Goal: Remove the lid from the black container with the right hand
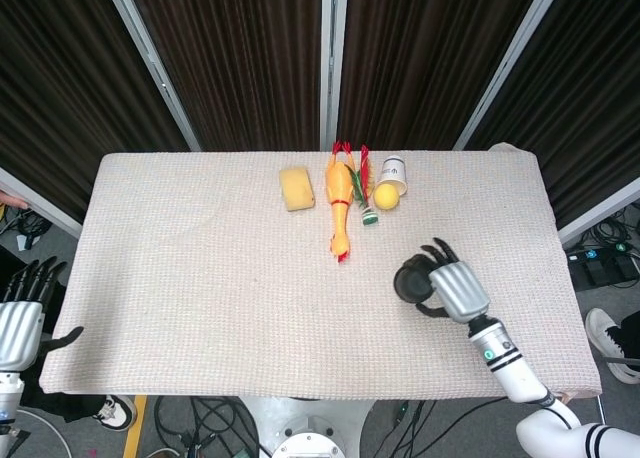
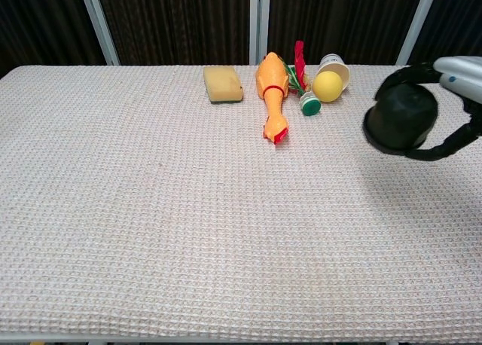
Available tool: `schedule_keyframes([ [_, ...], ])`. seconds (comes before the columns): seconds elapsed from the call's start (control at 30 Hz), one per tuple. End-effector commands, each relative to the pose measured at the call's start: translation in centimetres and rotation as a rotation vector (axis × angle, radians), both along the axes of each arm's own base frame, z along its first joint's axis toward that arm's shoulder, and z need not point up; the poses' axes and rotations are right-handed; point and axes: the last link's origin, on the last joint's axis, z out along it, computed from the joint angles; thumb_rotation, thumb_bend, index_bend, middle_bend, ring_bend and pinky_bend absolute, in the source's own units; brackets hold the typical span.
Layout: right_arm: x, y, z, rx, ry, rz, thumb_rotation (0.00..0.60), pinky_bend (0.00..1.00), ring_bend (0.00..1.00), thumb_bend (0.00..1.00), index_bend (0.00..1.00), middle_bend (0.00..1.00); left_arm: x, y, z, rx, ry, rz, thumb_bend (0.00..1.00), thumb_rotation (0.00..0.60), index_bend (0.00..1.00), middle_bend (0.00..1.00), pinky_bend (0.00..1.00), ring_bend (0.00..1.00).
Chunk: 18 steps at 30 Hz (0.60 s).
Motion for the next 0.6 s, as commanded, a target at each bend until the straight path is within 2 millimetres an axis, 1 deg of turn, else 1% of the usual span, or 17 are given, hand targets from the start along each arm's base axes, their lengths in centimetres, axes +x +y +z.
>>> schedule_keyframes([
  [0.03,1.4,0.2,0.1,0.006,0.012,0.071,0.600,0.03,0.12,0.12,0.36,0.43,0.1,0.1,-0.1,-0.002,-0.002,-0.001,0.11,0.600,0.09,0.04,0.10,0.00],
  [0.1,-0.8,-1.3,1.3,-0.051,0.022,-0.028,0.600,0.03,0.12,0.11,0.36,0.43,0.0,0.1,-0.1,-0.003,-0.004,0.001,0.11,0.600,0.09,0.04,0.10,0.00],
  [0.13,-2.7,-2.5,2.4,-0.095,0.043,-0.099,0.600,0.02,0.12,0.11,0.36,0.43,0.0,0.0,-0.1,-0.002,-0.004,0.002,0.11,0.600,0.09,0.04,0.10,0.00],
  [0.23,-7.3,-4.8,4.8,-0.161,0.088,-0.272,0.600,0.02,0.12,0.11,0.36,0.43,0.0,0.0,0.0,0.001,-0.009,0.004,0.11,0.600,0.09,0.04,0.10,0.00],
  [0.27,-8.1,-5.2,5.2,-0.152,0.083,-0.317,0.600,0.02,0.12,0.11,0.36,0.43,0.0,0.0,0.0,0.000,-0.012,0.004,0.11,0.600,0.09,0.04,0.10,0.00],
  [0.3,-8.6,-5.4,5.5,-0.136,0.074,-0.347,0.600,0.02,0.12,0.12,0.36,0.43,0.0,0.0,0.0,-0.001,-0.020,0.006,0.11,0.600,0.09,0.04,0.10,0.00],
  [0.33,-8.5,-5.6,5.6,-0.110,0.072,-0.354,0.600,0.02,0.12,0.12,0.36,0.43,0.0,-0.1,0.0,-0.002,-0.031,0.011,0.11,0.600,0.09,0.04,0.10,0.00],
  [0.4,-7.2,-5.3,5.1,-0.062,0.092,-0.301,0.600,0.02,0.12,0.12,0.36,0.43,-0.1,-0.2,0.0,-0.003,-0.028,0.014,0.11,0.600,0.09,0.04,0.10,0.00],
  [0.47,-4.4,-4.1,3.2,0.037,0.050,-0.230,0.600,0.02,0.11,0.12,0.36,0.43,-0.1,-0.3,-0.1,-0.005,-0.026,0.012,0.11,0.600,0.09,0.04,0.10,0.00],
  [0.5,-2.9,-3.3,2.1,0.100,0.012,-0.211,0.600,0.02,0.11,0.12,0.36,0.43,-0.1,-0.3,0.0,-0.003,-0.024,0.010,0.11,0.600,0.09,0.04,0.10,0.00],
  [0.53,-0.9,-1.9,0.8,0.190,-0.029,-0.181,0.600,0.02,0.11,0.12,0.36,0.43,-0.1,-0.3,0.0,-0.001,-0.020,0.010,0.11,0.600,0.09,0.04,0.10,0.00],
  [0.6,1.5,-0.1,-0.8,0.295,-0.051,-0.122,0.600,0.01,0.11,0.12,0.36,0.43,-0.1,-0.4,0.2,0.000,-0.014,0.010,0.11,0.600,0.09,0.04,0.10,0.00],
])
